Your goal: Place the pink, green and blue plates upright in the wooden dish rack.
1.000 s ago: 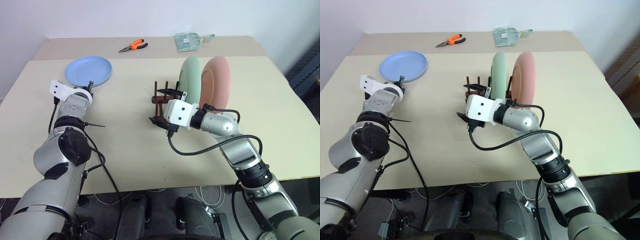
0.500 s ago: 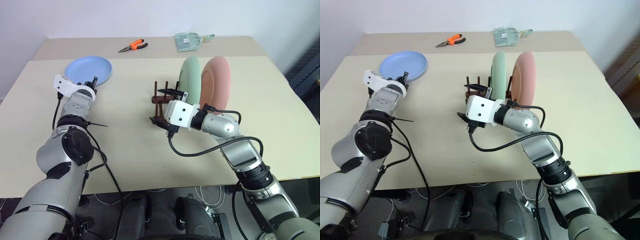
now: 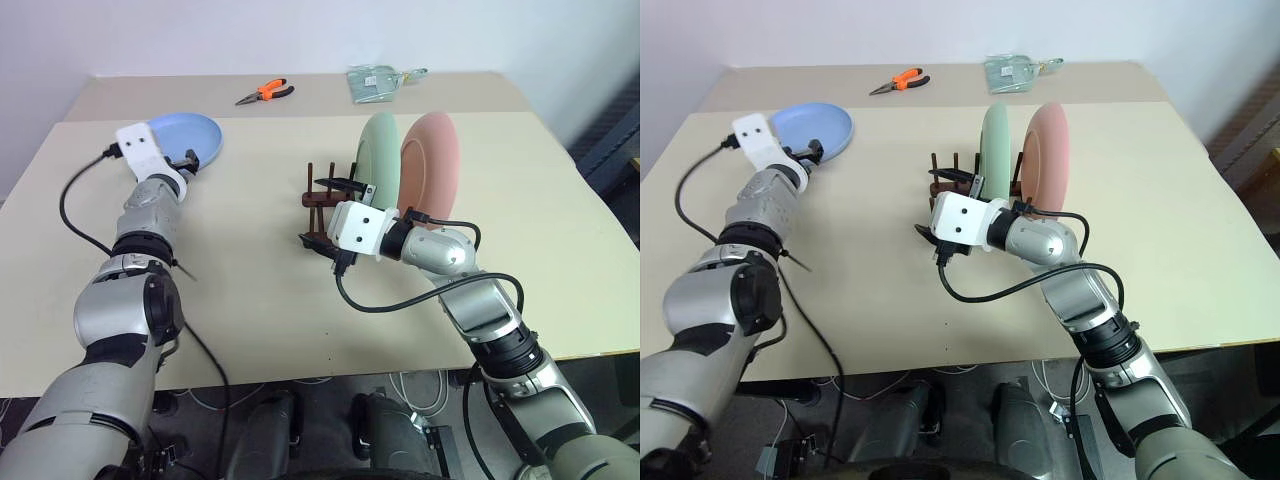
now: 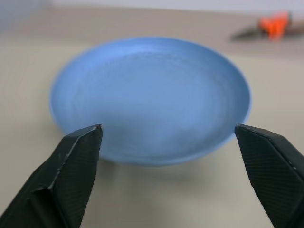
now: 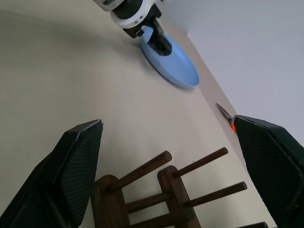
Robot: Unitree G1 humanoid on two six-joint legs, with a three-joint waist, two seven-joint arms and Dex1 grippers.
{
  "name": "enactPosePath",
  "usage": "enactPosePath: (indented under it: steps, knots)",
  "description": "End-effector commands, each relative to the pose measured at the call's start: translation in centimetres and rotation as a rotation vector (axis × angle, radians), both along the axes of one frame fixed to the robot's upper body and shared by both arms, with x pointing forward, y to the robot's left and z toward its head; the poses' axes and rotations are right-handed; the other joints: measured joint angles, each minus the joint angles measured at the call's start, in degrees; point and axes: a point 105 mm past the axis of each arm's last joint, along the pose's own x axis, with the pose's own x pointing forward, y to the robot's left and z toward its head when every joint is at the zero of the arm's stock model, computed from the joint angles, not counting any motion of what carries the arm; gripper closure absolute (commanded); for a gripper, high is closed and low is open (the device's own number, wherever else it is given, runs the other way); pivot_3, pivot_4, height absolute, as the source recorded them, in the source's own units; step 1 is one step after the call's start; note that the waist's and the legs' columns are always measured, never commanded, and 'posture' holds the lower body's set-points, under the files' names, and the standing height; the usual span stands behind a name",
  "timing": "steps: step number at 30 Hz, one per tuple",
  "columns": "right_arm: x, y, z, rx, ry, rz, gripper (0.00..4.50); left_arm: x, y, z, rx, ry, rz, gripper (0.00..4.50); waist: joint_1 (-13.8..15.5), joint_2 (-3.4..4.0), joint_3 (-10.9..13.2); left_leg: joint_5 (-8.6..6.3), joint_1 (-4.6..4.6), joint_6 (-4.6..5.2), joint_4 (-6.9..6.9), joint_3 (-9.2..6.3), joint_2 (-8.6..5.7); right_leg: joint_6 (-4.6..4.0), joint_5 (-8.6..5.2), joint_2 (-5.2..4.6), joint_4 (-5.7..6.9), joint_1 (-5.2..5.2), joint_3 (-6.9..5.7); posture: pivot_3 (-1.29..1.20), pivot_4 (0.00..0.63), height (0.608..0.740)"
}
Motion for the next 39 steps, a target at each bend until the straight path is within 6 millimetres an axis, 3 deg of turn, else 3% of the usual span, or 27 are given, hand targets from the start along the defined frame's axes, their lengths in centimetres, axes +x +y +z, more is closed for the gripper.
enactPosePath:
  steps: [1, 15, 25, 39]
  knots:
    - [0.0, 0.2, 1.3, 0.024, -0.05, 0.007, 0.0, 0.0, -0.1, 0.3, 0.211, 0.043, -0.051, 0.27, 0.05, 0.0, 0.0, 0.0, 0.0, 0.0, 0.0, 0.0, 0.0, 0.0, 0.0, 0.0, 0.0, 0.0, 0.0, 0.0, 0.15, 0.74]
    - [0.1, -0.1, 1.1, 0.023, -0.051, -0.011, 0.0, 0.0, -1.4, -1.7, 0.233, 0.159, -0.161, 0.27, 0.02, 0.0, 0.0, 0.0, 0.0, 0.03, 0.01, 0.01, 0.01, 0.0, 0.0, -0.01, 0.0, -0.02, 0.0, 0.0, 0.15, 0.74]
    - [0.2, -0.2, 1.2, 0.024, -0.055, -0.018, 0.0, 0.1, -1.6, -1.5, 0.203, 0.162, -0.156, 0.27, -0.02, 0.0, 0.0, 0.0, 0.0, 0.04, 0.02, 0.01, 0.01, 0.0, 0.0, -0.02, 0.02, -0.02, 0.0, 0.0, 0.15, 0.74]
    - [0.0, -0.2, 1.1, 0.032, -0.049, -0.018, 0.0, 0.1, -3.6, -1.2, 0.117, 0.064, -0.279, 0.12, -0.11, 0.0, 0.0, 0.0, 0.0, 0.05, 0.03, 0.01, 0.02, 0.0, 0.0, -0.02, 0.02, -0.02, 0.01, 0.0, 0.15, 0.74]
